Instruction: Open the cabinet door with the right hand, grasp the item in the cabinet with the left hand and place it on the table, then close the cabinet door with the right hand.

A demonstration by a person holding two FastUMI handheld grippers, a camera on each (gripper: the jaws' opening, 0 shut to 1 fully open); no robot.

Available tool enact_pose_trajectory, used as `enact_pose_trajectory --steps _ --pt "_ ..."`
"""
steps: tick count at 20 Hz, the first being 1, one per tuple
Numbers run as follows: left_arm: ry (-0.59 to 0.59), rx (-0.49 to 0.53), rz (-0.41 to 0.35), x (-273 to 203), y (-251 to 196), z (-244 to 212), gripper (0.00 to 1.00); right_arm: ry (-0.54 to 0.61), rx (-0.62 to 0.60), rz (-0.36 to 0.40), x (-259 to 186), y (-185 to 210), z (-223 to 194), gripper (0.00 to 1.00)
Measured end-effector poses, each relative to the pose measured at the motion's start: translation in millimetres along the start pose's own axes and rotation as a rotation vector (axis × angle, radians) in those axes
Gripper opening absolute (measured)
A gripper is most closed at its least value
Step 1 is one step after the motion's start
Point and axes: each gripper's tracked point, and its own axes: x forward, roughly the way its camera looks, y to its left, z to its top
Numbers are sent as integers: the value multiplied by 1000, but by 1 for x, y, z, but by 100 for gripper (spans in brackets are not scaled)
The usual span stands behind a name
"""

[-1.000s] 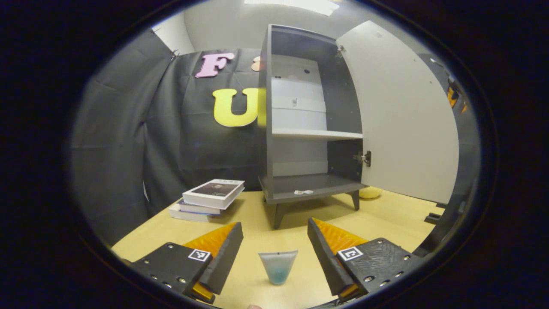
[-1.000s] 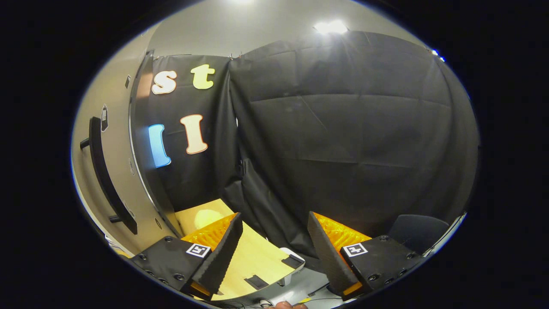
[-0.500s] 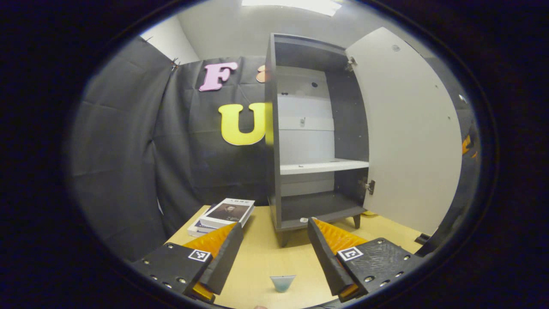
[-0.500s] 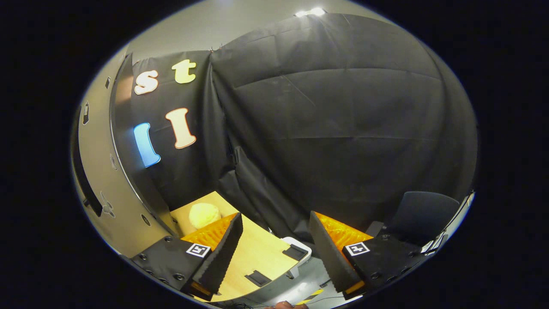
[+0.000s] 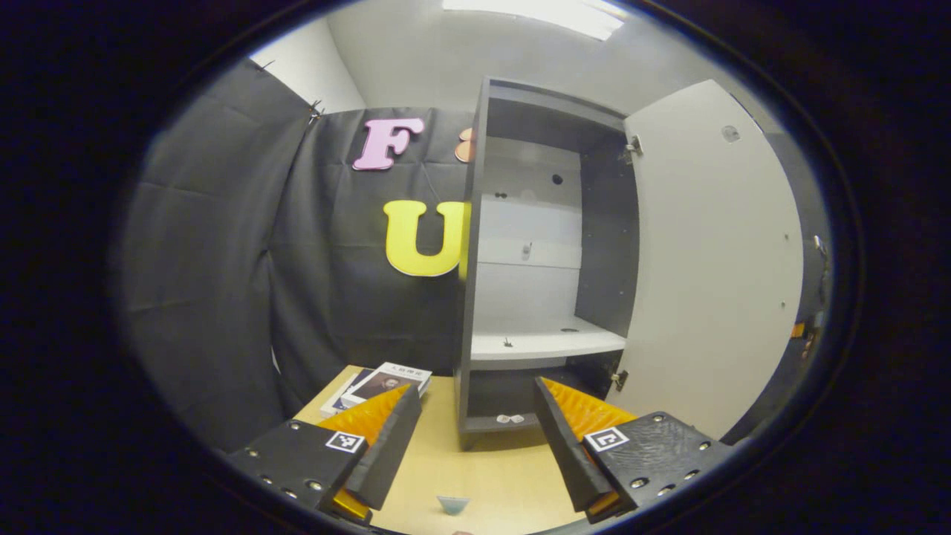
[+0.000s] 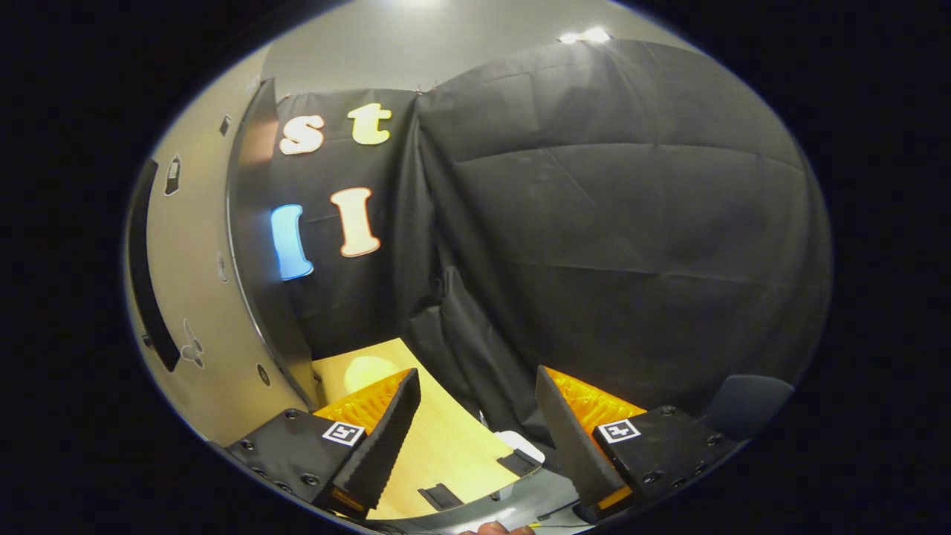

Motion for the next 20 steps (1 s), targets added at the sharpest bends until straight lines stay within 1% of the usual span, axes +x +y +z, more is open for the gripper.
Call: enact_pose_trajectory --steps 1,3,4,5,6,7,8,9,10,11,12,14,15,16,17,18,20 --pt "0 10 18 -1 3 7 91 -10 -11 21 0 4 7 98" --pt "14 18 17 4 -1 10 91 -53 -37 67 -4 16 26 98" --pt "21 14 33 3 3 11 92 -79 -57 98 -7 24 35 98" --pt "28 -3 49 2 6 12 92 -101 -84 136 -10 34 43 98" --pt "39 -30 65 1 8 11 92 -117 -112 173 -14 42 51 93" --pt "51 -62 84 0 11 10 92 -131 -133 206 -18 49 57 93" --pt "57 -90 108 -3 16 13 92 -142 -142 235 -21 54 63 98" --pt "61 -115 117 -4 19 16 92 -153 -143 270 -27 61 69 93" --pt "62 -133 127 -7 21 19 92 -160 -144 306 -33 70 73 93" --pt "59 -145 152 -11 29 21 92 -165 -147 335 -36 74 76 98" --pt "56 -156 180 -17 37 23 91 -168 -150 365 -39 79 80 94" --pt "49 -172 235 -29 52 30 92 -172 -158 413 -42 84 86 95" --pt "41 -170 265 -37 60 37 91 -170 -159 431 -42 85 89 95" --pt "31 -160 302 -45 70 44 92 -167 -159 448 -42 86 91 99" --pt "30 -143 336 -52 81 49 92 -164 -155 463 -43 87 93 99" --pt "27 -119 364 -59 89 55 91 -162 -146 474 -43 89 95 95" --pt "17 -66 401 -68 100 70 91 -160 -129 492 -45 94 101 94"
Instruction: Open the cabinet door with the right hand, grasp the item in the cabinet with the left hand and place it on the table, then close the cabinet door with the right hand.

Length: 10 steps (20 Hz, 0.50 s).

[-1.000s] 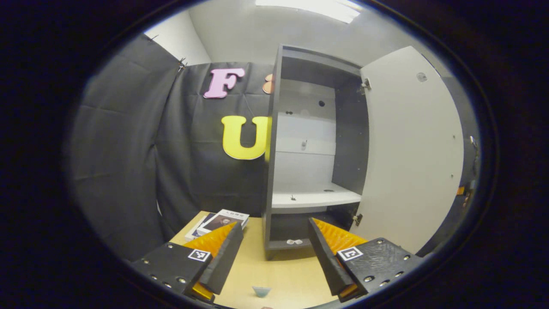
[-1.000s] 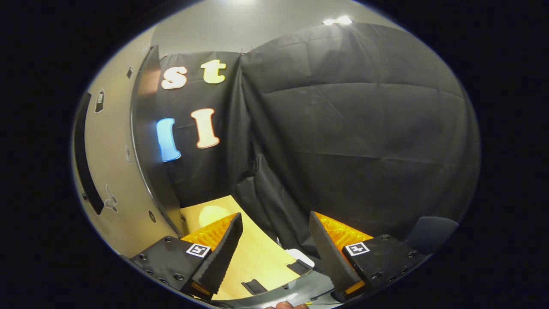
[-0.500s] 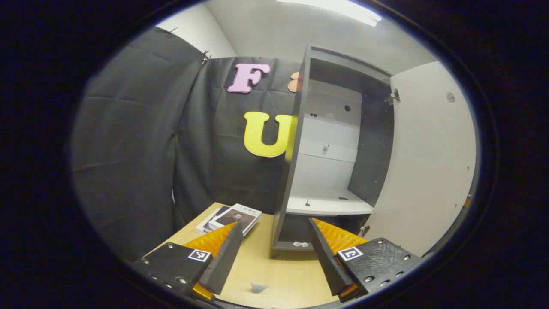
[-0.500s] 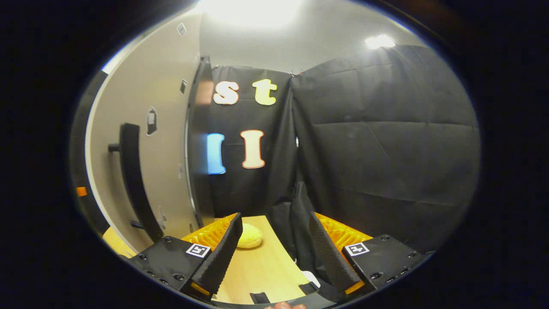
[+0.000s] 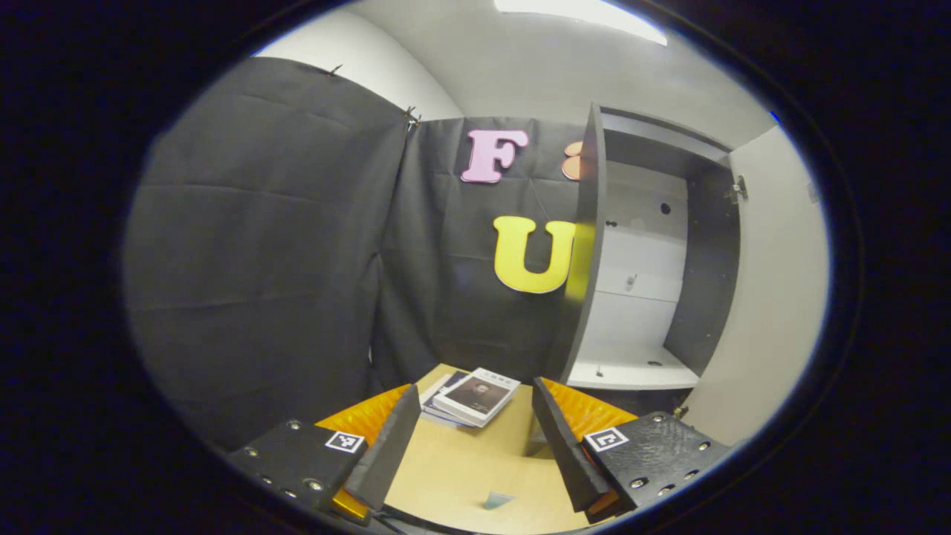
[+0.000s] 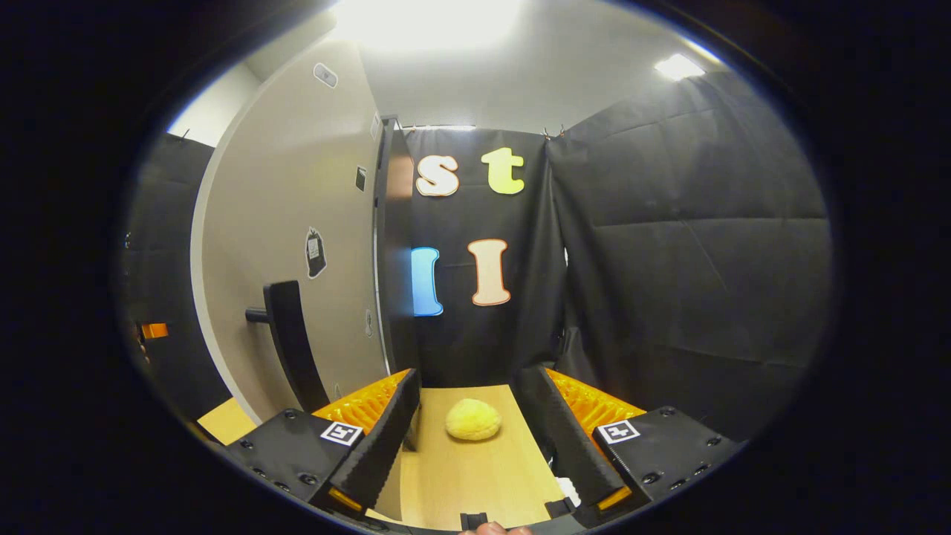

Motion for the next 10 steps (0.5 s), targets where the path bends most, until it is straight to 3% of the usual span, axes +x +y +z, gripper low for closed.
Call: enact_pose_trajectory --steps 2,3,5,6,10 --pt "-17 22 -4 3 1 11 91 -12 6 11 0 8 8 98" --pt "-20 18 -17 6 -3 14 91 -18 9 19 0 14 13 93" --pt "-28 3 -55 15 -8 19 92 -32 3 36 0 27 20 93" --pt "-28 4 -73 21 -11 19 91 -36 -1 47 -1 32 22 98" --pt "-14 55 -131 40 -14 14 92 -17 30 3 -8 32 15 96"
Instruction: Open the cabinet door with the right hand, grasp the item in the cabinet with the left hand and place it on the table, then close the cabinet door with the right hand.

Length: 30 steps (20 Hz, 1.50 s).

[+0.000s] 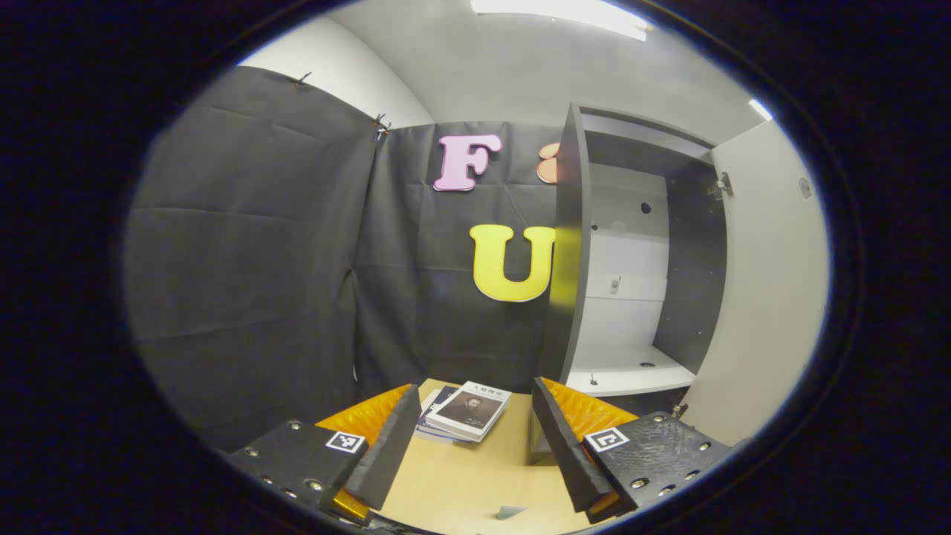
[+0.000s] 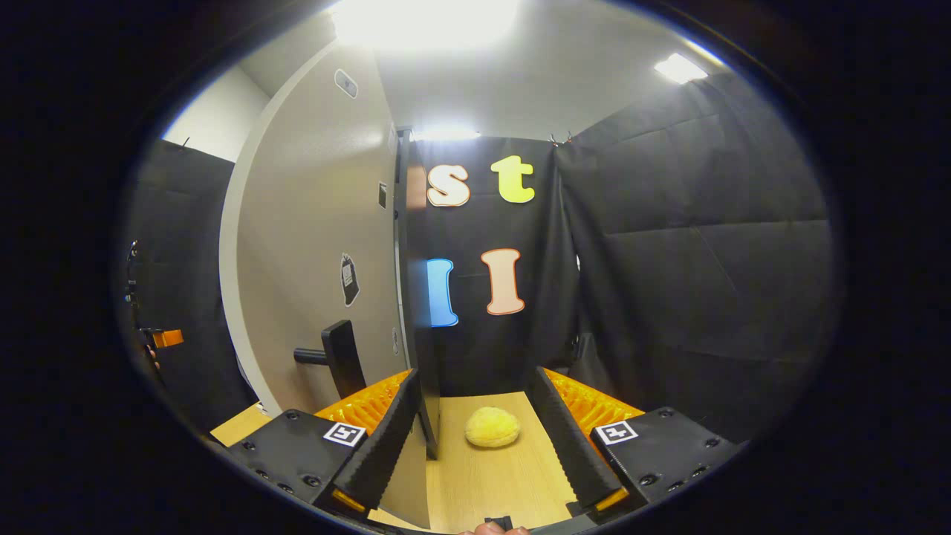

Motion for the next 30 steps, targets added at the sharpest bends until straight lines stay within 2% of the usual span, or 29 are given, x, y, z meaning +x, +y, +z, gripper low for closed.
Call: enact_pose_trajectory --steps 1,5,6,11,13,14,15,16,21,22,24,25,29,30 --pt "5 6 -7 5 1 -2 92 3 6 -6 -2 2 0 92" --pt "38 -32 -38 22 1 -19 92 16 -49 -34 -7 6 0 92" --pt "45 -42 -43 27 2 -22 92 19 -52 -44 -7 7 0 96" --pt "66 -35 -54 35 13 -30 92 34 -17 -71 -8 16 -3 96" --pt "66 -15 -55 36 17 -30 92 44 -8 -53 -8 28 -4 96" --pt "67 -7 -58 36 19 -31 92 47 -9 -39 -7 34 -5 92" --pt "69 -1 -61 38 19 -33 92 50 -11 -22 -6 42 -5 92" --pt "71 1 -64 39 21 -35 92 51 -15 0 -5 50 -6 96" --pt "97 -29 -74 44 34 -46 92 82 11 92 -8 90 -11 96" --pt "102 -32 -72 43 39 -48 92 77 -1 103 -8 100 -10 91" --pt "107 -31 -63 42 49 -51 91 73 -16 124 -5 118 -10 91" --pt "107 -30 -60 40 54 -51 91 70 -16 124 -4 125 -12 96" --pt "110 -49 -52 36 73 -59 92 80 11 168 2 152 -19 96" --pt "111 -54 -48 34 79 -60 92 83 12 179 4 159 -19 91"
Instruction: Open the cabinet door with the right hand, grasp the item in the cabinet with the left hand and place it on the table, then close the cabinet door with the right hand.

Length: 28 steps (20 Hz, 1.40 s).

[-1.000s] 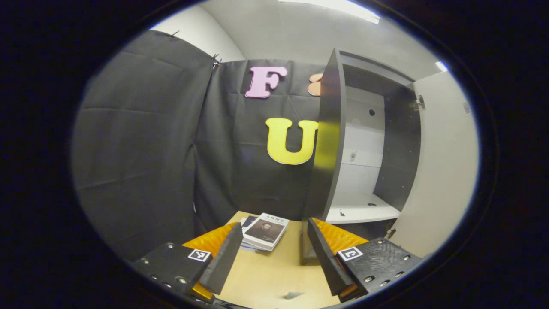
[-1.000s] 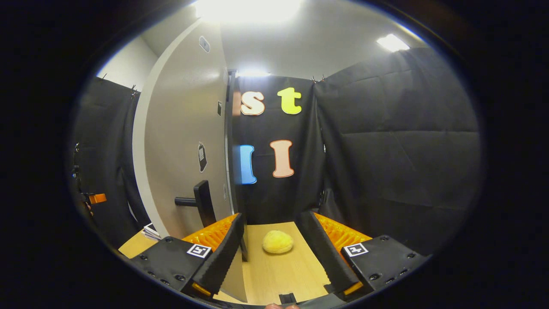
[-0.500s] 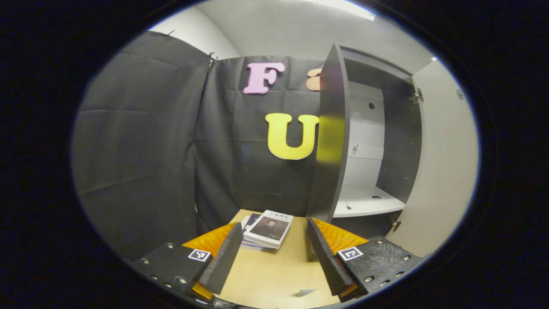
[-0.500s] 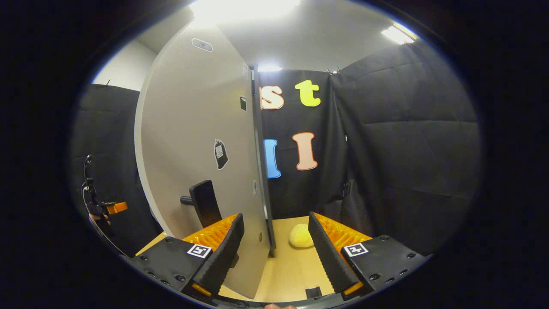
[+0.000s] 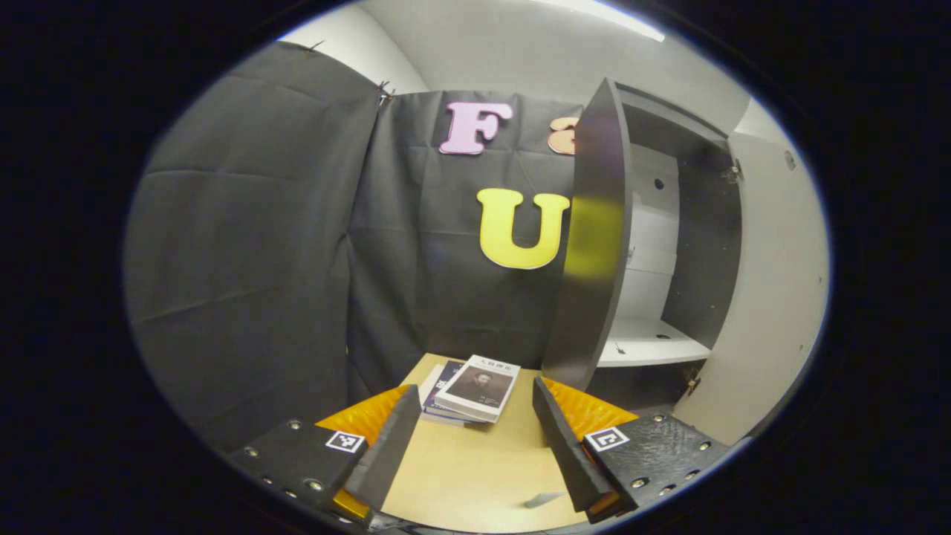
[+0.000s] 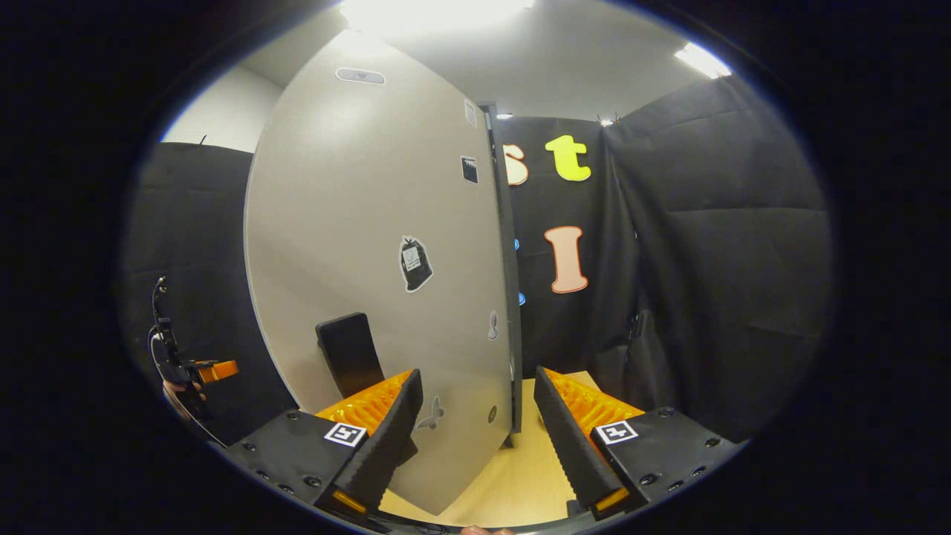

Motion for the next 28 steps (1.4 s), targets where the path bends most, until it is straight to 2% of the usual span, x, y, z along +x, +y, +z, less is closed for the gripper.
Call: enact_pose_trajectory --steps 2,3,4,5,7,8,9,10,11,12,14,15,16,17,19,22,25,28 --pt "3 -2 15 -3 12 -3 92 -3 -20 18 6 15 3 91" --pt "5 -1 22 -5 18 -3 92 -6 -30 29 11 23 3 96" --pt "5 -1 28 -5 24 -4 91 -7 -31 44 16 32 2 96" --pt "7 -6 32 -4 29 -4 91 -7 -26 62 21 42 1 91" --pt "10 -31 31 -4 36 -2 92 -5 -12 102 32 64 -4 92" --pt "8 -42 27 -1 37 0 91 2 -14 126 38 76 -7 96" --pt "4 -43 20 1 37 2 91 8 -20 133 43 86 -12 96" --pt "2 -32 16 2 39 4 91 11 -20 130 49 90 -15 92" --pt "0 -10 13 5 40 6 91 11 -10 136 54 96 -15 92" --pt "-2 17 10 7 42 8 91 11 8 147 58 103 -18 96" --pt "-15 69 -6 12 40 12 91 11 38 151 62 115 -20 96" --pt "-21 83 -22 15 37 13 91 13 46 138 66 115 -20 92" --pt "-23 90 -44 17 30 11 92 16 53 124 70 113 -20 96" --pt "-22 87 -67 20 22 9 92 22 61 112 73 112 -19 96" --pt "19 32 -96 29 11 1 92 60 62 108 79 112 -22 97" --pt "25 -53 -155 47 -12 5 92 57 52 70 86 97 -11 98" --pt "27 -42 -175 59 -27 8 91 26 63 49 80 85 -1 97" --pt "12 -22 -193 62 -53 19 92 21 16 3 71 59 -3 98"
